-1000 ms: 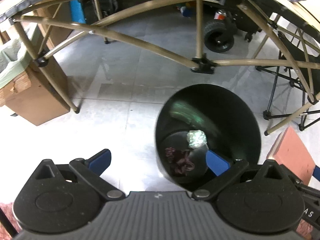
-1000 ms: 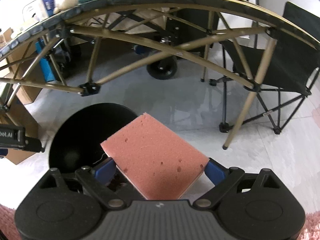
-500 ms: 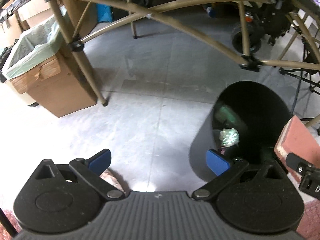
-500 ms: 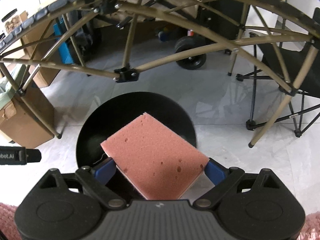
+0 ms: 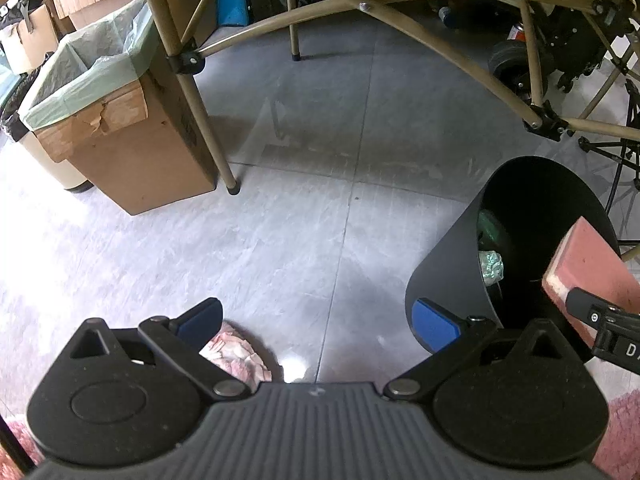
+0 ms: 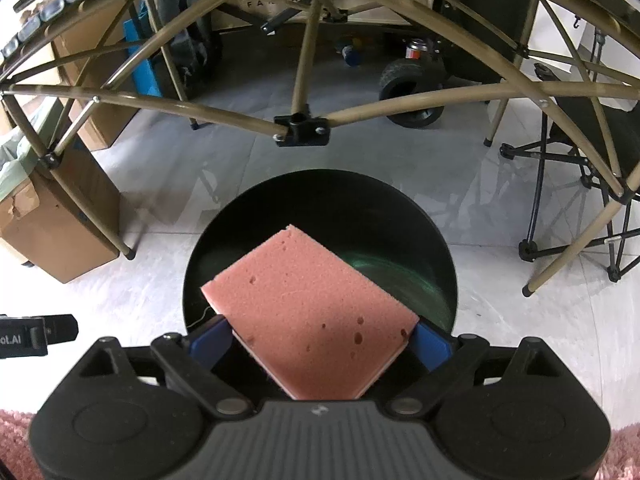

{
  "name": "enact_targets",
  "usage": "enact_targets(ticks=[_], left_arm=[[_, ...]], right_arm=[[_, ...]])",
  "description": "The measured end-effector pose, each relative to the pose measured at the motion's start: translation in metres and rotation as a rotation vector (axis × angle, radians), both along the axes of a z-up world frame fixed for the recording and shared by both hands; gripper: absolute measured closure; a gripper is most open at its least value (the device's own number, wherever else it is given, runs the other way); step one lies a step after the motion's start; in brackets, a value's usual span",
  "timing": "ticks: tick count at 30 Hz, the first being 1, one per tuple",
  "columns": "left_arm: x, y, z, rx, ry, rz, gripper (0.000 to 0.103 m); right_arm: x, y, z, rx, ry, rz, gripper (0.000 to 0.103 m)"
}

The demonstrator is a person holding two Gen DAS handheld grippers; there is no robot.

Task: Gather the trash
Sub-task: 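Lower the pink sponge into the bin and open the right tool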

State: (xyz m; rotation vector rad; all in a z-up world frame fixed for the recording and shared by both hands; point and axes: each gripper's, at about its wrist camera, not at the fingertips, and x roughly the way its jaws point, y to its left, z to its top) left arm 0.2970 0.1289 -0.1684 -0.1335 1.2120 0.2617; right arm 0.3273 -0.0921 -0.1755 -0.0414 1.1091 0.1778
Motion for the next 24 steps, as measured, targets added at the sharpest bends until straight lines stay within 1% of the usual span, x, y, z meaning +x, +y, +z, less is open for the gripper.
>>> enact_targets(ticks=[8, 13, 14, 16, 24], left_arm=[[-0.0001, 0.0007, -0.0031, -0.006, 0.014, -0.005, 0.0], [0.0005, 0.0015, -0.0048, -0.007, 0.022, -0.003, 0.0], [0.0006, 0.0015, -0.0052, -0.008, 0.024, -0.004, 0.0], [0.0005, 0.0009, -0.0056, -0.009, 0.027, -0.006, 0.0], [0.0002, 0.0007, -0.0059, -0.01, 0.029, -0.007, 0.0]], right_arm=[[0.0039, 0.0087, -0.0014, -0.009, -0.005, 0.013, 0.008], [0.007, 0.0056, -0.0028, 0.002, 0.009, -0.01, 0.006], [0.0082, 0.0038, -0.0037, 0.013, 0.019, -0.019, 0.006], [0.0094, 0.0013, -0.0058, 0.015, 0.028, -0.032, 0.0], [0.0089, 0.001, -0.0051, 0.012, 0.015, -0.023, 0.0]])
